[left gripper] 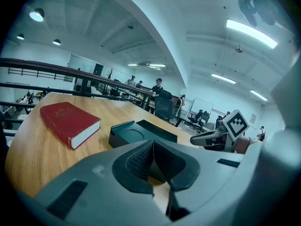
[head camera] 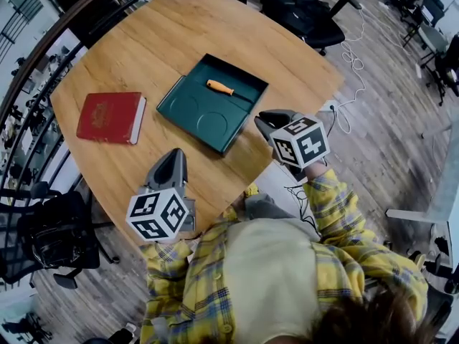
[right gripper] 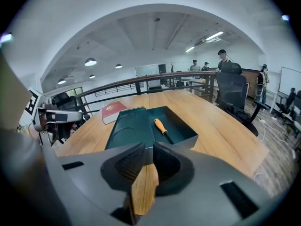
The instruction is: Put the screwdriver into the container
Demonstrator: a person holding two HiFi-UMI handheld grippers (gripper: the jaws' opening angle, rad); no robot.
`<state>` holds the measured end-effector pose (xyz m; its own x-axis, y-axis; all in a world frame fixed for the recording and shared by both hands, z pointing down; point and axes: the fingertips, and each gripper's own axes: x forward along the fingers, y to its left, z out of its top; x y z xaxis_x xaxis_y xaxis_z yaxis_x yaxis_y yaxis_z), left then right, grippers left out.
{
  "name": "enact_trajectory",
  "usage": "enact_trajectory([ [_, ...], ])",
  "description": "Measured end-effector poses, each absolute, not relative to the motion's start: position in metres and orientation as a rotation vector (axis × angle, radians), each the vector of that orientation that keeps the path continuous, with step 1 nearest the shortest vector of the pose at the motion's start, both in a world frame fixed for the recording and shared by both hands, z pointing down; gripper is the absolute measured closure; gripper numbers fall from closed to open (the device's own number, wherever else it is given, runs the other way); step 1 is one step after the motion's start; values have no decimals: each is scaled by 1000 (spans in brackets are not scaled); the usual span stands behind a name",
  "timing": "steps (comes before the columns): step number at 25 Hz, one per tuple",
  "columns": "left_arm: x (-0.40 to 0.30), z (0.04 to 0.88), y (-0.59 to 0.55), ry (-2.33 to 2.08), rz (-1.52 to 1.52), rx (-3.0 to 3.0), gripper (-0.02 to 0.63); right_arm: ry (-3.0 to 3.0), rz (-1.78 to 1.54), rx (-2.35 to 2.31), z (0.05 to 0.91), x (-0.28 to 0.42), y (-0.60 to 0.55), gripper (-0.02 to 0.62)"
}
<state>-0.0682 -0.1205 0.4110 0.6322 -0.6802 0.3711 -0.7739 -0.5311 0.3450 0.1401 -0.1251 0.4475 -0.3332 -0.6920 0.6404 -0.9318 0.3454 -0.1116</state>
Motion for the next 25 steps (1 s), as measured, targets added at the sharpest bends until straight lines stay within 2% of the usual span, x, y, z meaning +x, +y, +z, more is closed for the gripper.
enact_trajectory([
  [25,-65,423,-112,-1114,287,2363,595,-2195,686,1507,446,127,-94,529],
])
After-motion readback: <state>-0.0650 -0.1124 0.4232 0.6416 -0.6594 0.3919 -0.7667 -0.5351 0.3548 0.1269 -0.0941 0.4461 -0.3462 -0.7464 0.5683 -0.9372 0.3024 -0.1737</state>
